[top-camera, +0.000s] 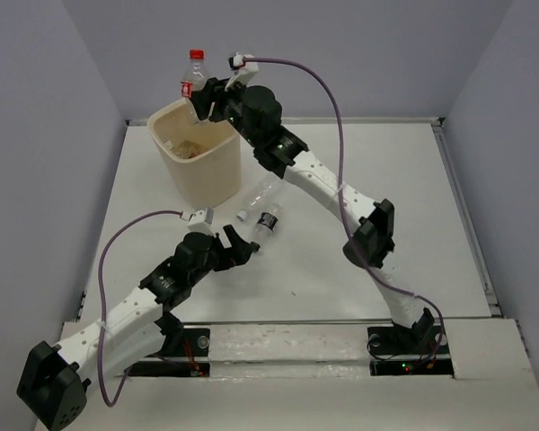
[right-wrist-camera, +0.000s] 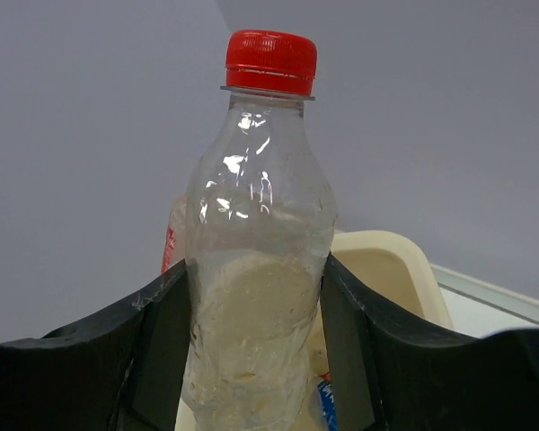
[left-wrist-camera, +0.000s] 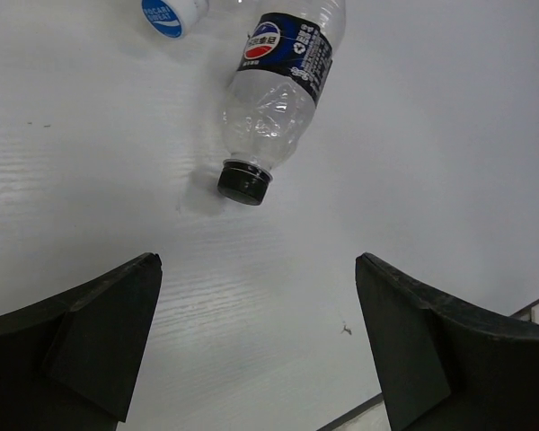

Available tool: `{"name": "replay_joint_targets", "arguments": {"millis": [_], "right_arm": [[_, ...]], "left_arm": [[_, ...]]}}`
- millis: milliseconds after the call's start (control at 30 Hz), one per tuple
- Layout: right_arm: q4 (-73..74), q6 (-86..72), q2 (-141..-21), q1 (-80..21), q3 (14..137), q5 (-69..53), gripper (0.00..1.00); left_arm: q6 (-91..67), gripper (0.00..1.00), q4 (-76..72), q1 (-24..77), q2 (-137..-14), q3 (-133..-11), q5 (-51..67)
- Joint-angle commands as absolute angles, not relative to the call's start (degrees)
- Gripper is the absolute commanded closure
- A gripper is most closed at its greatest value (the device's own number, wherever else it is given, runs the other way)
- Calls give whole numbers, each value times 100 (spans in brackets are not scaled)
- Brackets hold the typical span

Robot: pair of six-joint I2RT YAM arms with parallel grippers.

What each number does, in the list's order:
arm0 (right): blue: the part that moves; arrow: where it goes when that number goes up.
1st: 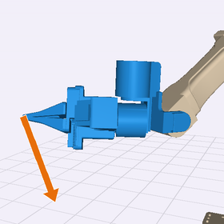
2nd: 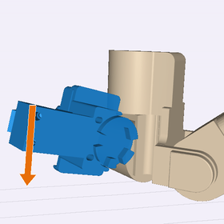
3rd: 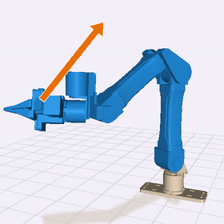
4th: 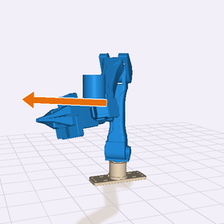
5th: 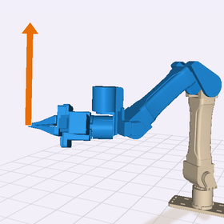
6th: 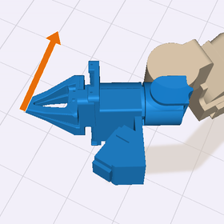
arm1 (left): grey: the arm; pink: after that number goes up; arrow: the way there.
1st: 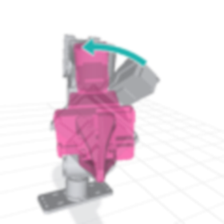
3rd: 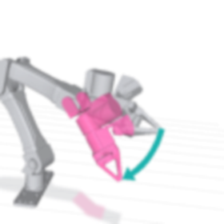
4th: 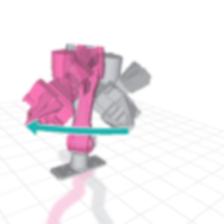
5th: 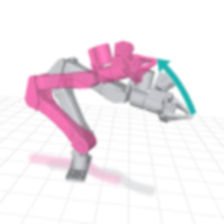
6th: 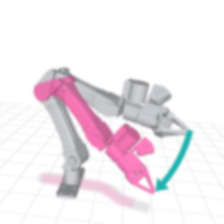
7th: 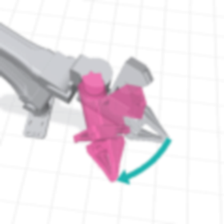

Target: Put the plastic bottles in the bin

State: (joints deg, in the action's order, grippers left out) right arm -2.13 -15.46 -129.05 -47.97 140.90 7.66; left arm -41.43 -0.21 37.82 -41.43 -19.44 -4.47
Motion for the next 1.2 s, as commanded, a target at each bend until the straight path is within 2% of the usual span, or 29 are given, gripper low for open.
{"name": "replay_joint_targets", "arguments": {"millis": [0,67,100,167,233,333,400,500,600,667,700,733,833,933,1000,1033,1167], "right_arm": [[-588,-1415,-13552,-4764,14906,686,62],[-887,-1476,-13684,-4764,14801,537,52],[-896,-1511,-13728,-4764,14801,501,41],[-835,-1494,-13729,-4764,14775,414,31],[-817,-1468,-13563,-4764,14391,378,21],[-948,-1441,-12913,-4764,13514,360,16],[-1159,-1424,-12474,-4764,12949,378,15],[-1501,-1267,-11212,-4764,11728,448,14],[-1696,-1187,-10295,-4764,10077,711,19],[-1766,-1213,-9390,-4702,9207,800,40],[-1784,-1300,-9108,-4633,8332,826,50],[-1810,-1370,-8836,-4554,7914,861,56],[-1802,-1687,-7912,-4403,6554,931,65],[-1811,-2170,-7138,-4044,5559,844,62],[-1811,-2390,-6848,-3833,5196,607,54],[-1802,-2547,-6620,-3658,4899,519,47],[-1776,-2549,-6372,-3455,4580,360,36]], "left_arm": [[-3964,2,-702,3850,-4105,-1916,-149],[-3833,2,-808,3867,-4157,-1916,-149],[-3806,1,-835,3867,-4270,-1951,-176],[-3762,1,-905,3867,-4420,-1995,-202],[-3736,1,-975,3893,-4631,-2074,-211],[-3622,1,-1090,3964,-4921,-2276,-255],[-3534,1,-1090,3999,-5236,-2538,-290],[-3402,1,-1081,4095,-5676,-2907,-404],[-3235,1,-1081,4236,-6046,-3189,-641],[-3120,1,-1055,4289,-6459,-3488,-764],[-3085,1,-1055,4350,-6738,-3585,-799],[-3041,1,-1055,4377,-6880,-3786,-913],[-2831,1,-967,4464,-7417,-4208,-1185],[-2593,1,-844,4509,-7874,-4596,-1519],[-2514,2,-695,4518,-8076,-4763,-1783],[-2427,2,-642,4518,-8269,-4885,-2010],[-2268,3,-483,4509,-8867,-5229,-2144]]}}
